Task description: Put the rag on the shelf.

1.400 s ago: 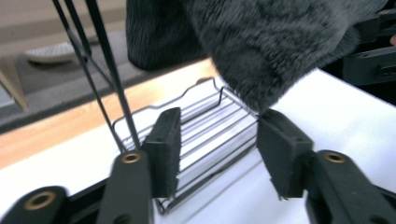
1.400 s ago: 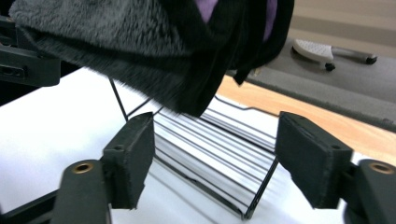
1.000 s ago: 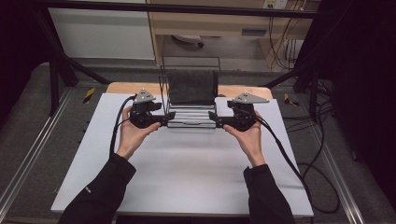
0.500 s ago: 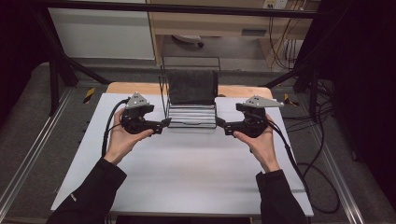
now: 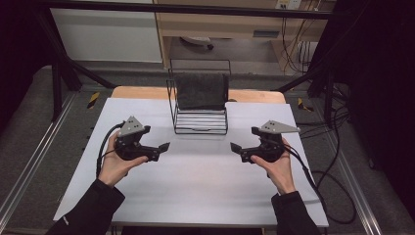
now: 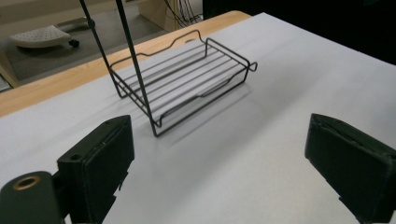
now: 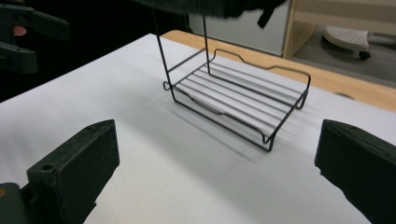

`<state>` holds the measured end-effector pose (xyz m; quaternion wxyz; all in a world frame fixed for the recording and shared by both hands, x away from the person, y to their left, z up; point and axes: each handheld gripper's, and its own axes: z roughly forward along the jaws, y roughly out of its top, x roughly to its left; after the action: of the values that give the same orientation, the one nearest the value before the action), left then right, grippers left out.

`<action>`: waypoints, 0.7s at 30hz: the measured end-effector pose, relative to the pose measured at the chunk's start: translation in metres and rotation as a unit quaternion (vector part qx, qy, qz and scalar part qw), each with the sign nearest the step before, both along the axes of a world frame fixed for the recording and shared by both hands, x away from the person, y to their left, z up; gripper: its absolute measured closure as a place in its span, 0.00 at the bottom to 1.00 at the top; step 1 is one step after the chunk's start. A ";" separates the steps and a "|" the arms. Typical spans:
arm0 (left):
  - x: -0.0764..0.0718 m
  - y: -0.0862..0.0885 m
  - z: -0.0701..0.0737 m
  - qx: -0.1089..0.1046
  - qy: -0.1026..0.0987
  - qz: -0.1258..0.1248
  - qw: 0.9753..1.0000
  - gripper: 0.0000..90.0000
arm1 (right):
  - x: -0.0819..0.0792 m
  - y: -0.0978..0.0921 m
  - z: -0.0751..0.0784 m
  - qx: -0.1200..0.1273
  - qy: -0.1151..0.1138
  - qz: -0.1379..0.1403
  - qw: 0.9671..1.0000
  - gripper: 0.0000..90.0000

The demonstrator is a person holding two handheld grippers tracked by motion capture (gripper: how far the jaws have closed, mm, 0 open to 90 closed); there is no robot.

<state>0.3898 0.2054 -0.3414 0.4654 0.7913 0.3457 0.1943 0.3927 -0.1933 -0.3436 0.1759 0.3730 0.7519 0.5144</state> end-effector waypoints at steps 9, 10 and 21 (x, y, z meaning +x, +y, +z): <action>-0.013 0.016 -0.030 0.001 0.018 0.003 1.000 0.10 | -0.010 -0.012 -0.036 0.000 0.031 0.014 0.999 0.01; -0.014 0.017 -0.033 0.003 0.020 0.002 1.000 0.10 | -0.011 -0.013 -0.038 0.000 0.033 0.014 0.999 0.01; -0.023 0.034 -0.063 0.007 0.036 0.004 0.999 0.10 | -0.021 -0.032 -0.066 -0.012 0.055 0.012 0.998 0.01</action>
<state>0.3670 0.2393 -0.4045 0.4461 0.7996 0.3643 0.1699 0.3715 -0.2250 -0.4098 0.1325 0.3891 0.7710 0.4864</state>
